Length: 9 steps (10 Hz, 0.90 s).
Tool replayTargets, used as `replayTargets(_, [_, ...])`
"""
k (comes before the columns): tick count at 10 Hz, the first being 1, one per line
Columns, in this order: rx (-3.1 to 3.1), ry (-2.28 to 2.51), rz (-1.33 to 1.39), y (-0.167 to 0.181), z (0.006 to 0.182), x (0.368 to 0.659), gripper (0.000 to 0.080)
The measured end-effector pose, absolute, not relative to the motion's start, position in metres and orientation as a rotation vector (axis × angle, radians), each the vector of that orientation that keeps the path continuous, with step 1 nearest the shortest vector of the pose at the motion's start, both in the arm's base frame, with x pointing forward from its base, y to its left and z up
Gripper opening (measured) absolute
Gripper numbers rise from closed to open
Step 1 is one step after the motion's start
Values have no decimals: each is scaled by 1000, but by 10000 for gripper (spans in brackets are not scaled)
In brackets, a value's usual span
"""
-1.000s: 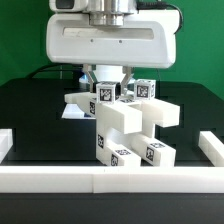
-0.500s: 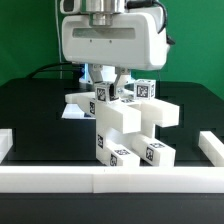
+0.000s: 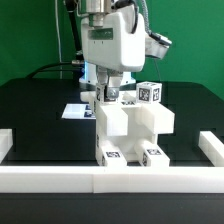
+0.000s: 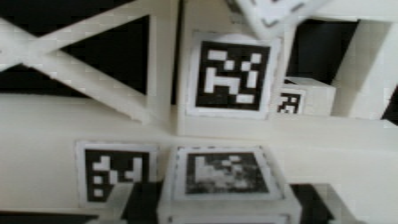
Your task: Assemble chair
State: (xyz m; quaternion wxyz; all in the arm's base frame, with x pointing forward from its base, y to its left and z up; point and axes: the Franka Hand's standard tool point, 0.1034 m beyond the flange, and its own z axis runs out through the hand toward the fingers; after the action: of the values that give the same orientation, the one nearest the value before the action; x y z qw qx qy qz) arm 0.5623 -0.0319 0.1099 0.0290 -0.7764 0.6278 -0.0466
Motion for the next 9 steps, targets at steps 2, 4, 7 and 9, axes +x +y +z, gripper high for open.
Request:
replayTargets(2, [-2395, 1939, -142, -32, 109, 562, 390])
replayTargets(4, [-2453, 1875, -139, -32, 109, 561, 527])
replayTargets(7, [-2642, 1616, -144, -30, 110, 562, 642])
replayTargets(9, [-2770, 1397, -152, -28, 110, 562, 649])
